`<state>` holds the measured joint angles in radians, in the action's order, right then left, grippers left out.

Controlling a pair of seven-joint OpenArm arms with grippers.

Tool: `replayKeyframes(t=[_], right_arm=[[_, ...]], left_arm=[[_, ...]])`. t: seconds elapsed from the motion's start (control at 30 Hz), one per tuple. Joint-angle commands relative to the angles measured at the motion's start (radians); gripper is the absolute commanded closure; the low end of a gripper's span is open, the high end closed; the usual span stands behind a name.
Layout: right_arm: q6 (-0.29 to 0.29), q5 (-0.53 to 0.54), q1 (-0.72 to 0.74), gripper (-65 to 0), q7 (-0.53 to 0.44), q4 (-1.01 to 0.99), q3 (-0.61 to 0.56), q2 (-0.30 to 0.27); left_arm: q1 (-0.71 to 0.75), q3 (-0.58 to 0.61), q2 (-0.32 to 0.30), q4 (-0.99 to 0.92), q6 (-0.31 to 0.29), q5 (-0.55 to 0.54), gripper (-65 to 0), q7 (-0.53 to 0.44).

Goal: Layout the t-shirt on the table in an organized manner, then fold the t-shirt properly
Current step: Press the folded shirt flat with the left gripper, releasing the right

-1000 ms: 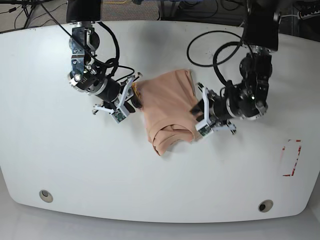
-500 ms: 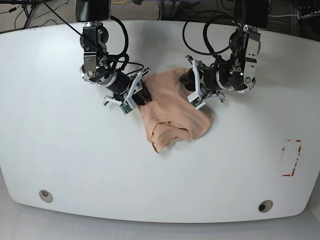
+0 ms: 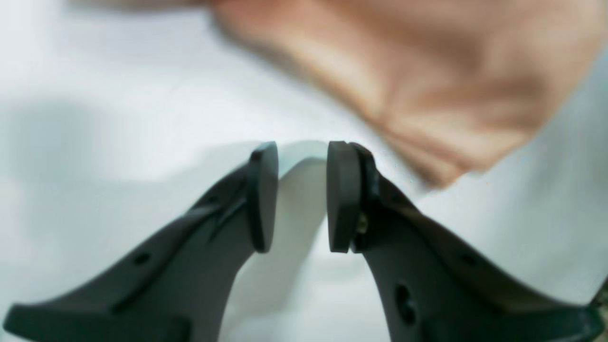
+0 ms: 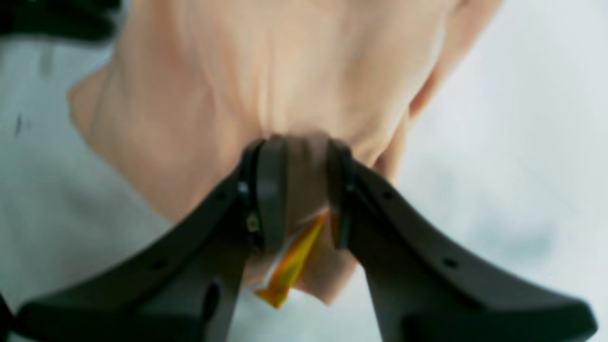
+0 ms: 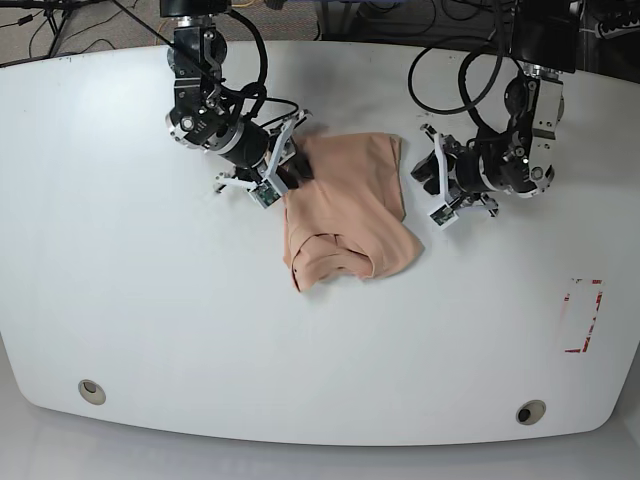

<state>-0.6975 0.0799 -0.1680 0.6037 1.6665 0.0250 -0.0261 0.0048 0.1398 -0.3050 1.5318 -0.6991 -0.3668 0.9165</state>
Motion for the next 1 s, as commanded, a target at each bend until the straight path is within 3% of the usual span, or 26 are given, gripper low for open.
replayKeyframes(t=[0.0,0.23,0.5,0.8,0.97], right_arm=[[-0.001,0.014,0.049,-14.0,0.049,0.128,0.000,0.025],[-0.001,0.008,0.190,-14.1,0.127,0.139,0.000,0.053],[-0.001,0.010,0.328,-14.0,0.120,-0.062,0.000,0.055],[-0.001,0.004,0.479,-14.0,-0.133,-0.469,0.002,0.024],[-0.001,0.013,0.537,-14.0,-0.169,-0.581,0.005,0.005]], left_arm=[[-0.007,-0.002,-0.015,0.052,0.001,0.001,-15.8,0.006],[0.007,-0.006,-0.007,0.161,0.001,0.001,-15.8,0.060],[0.019,-0.030,0.112,0.276,0.001,0.001,-15.8,0.126],[0.024,-0.027,0.189,0.276,0.001,0.002,-15.8,0.131],[0.039,-0.027,0.185,0.278,0.001,0.002,-15.8,0.131]])
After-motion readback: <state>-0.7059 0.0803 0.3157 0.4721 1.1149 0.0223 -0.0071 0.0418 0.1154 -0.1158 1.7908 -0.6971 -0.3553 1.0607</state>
